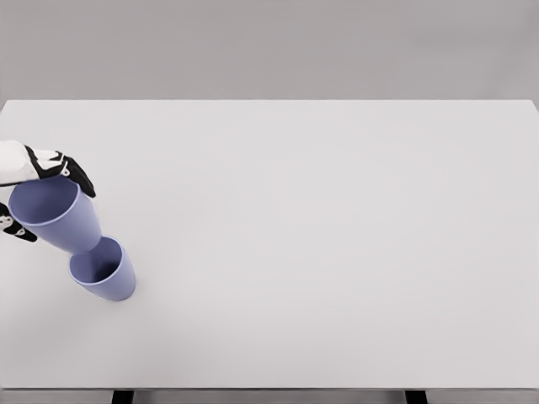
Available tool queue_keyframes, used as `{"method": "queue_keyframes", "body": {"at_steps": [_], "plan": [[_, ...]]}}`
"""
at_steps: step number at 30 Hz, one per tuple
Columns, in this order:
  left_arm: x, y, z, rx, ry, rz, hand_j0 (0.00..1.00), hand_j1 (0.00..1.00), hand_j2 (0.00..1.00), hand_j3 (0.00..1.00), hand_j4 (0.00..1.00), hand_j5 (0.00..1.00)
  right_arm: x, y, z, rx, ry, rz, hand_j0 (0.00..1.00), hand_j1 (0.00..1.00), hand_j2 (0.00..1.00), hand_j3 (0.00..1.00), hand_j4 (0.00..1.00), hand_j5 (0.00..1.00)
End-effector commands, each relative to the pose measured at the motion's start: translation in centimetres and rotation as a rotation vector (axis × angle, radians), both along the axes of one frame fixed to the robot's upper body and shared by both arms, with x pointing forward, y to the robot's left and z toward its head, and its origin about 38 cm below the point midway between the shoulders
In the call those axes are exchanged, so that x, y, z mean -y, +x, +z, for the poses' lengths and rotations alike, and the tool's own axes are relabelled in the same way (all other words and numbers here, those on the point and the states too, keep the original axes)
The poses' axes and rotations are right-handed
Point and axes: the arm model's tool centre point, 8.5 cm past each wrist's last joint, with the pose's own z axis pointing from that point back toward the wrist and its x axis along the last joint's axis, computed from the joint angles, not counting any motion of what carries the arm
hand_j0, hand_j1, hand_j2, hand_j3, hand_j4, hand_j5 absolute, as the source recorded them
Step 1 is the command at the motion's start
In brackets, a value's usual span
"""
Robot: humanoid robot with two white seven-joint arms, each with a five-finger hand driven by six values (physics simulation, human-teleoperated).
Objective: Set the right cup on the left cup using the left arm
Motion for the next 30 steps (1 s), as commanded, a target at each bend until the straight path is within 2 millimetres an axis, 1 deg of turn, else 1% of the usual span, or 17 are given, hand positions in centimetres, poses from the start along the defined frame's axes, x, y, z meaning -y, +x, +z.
{"method": "queue_keyframes", "body": {"at_steps": [1,8,12,14,30], "plan": [[0.0,0.0,0.3,-0.005,-0.025,0.005,0.50,0.50,0.50,0.50,0.50,0.50,0.0,0.0,0.0,0.000,0.000,0.000,1.00,1.00,1.00,1.00,1.00,1.00],[0.0,-0.1,0.2,-0.025,-0.058,0.009,0.52,0.52,0.52,0.52,0.52,0.52,0.0,0.0,0.0,0.000,0.000,0.000,1.00,1.00,1.00,1.00,1.00,1.00],[0.0,-0.2,-0.9,-0.057,-0.063,0.010,0.52,0.52,0.52,0.52,0.52,0.52,0.0,0.0,0.0,0.000,0.000,0.000,1.00,1.00,1.00,1.00,1.00,1.00],[0.0,-0.3,-1.0,-0.061,-0.063,0.011,0.52,0.52,0.52,0.52,0.52,0.52,0.0,0.0,0.0,0.000,0.000,0.000,1.00,1.00,1.00,1.00,1.00,1.00],[0.0,-0.3,-1.1,-0.062,-0.061,0.011,0.53,0.53,0.53,0.53,0.53,0.53,0.0,0.0,0.0,0.000,0.000,0.000,1.00,1.00,1.00,1.00,1.00,1.00]]}}
